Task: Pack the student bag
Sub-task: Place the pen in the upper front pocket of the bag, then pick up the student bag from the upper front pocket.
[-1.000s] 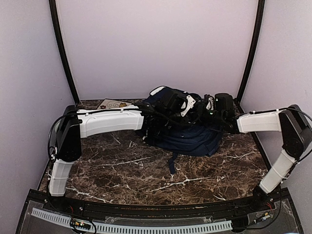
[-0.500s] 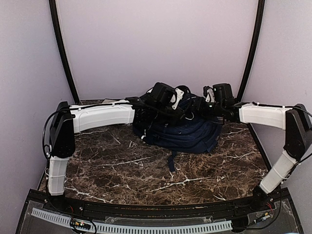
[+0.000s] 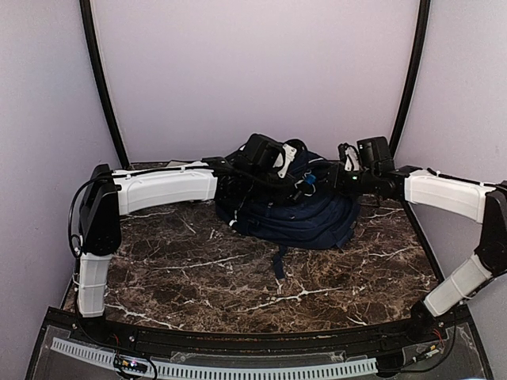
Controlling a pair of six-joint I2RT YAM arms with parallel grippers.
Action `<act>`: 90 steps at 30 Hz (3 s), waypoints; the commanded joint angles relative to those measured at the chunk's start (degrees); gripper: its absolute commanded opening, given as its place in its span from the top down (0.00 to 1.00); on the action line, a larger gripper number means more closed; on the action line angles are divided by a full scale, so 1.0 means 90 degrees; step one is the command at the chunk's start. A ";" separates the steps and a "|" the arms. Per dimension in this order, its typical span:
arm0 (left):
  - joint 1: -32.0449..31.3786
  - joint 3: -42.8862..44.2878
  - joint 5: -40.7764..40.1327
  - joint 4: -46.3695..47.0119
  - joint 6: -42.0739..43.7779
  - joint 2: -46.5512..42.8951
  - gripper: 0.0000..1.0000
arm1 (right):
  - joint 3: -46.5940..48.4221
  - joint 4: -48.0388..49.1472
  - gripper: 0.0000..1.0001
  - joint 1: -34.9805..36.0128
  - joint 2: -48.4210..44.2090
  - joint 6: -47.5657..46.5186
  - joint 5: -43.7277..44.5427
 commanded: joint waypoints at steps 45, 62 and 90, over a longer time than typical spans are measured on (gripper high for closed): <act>0.3049 -0.3254 0.2116 0.0569 -0.2491 -0.1514 0.01 | 0.0061 0.1386 0.65 0.3510 0.1353 0.1978 0.3806; 0.3152 -0.3061 0.3089 0.2302 -0.2673 -0.0389 0.13 | 0.0329 0.1940 0.76 0.3108 0.1848 0.1840 0.3776; 0.3043 -0.3457 0.2262 0.1827 -0.1860 -0.1073 1.00 | -0.0593 0.1630 1.00 0.2706 0.1097 0.1784 0.3212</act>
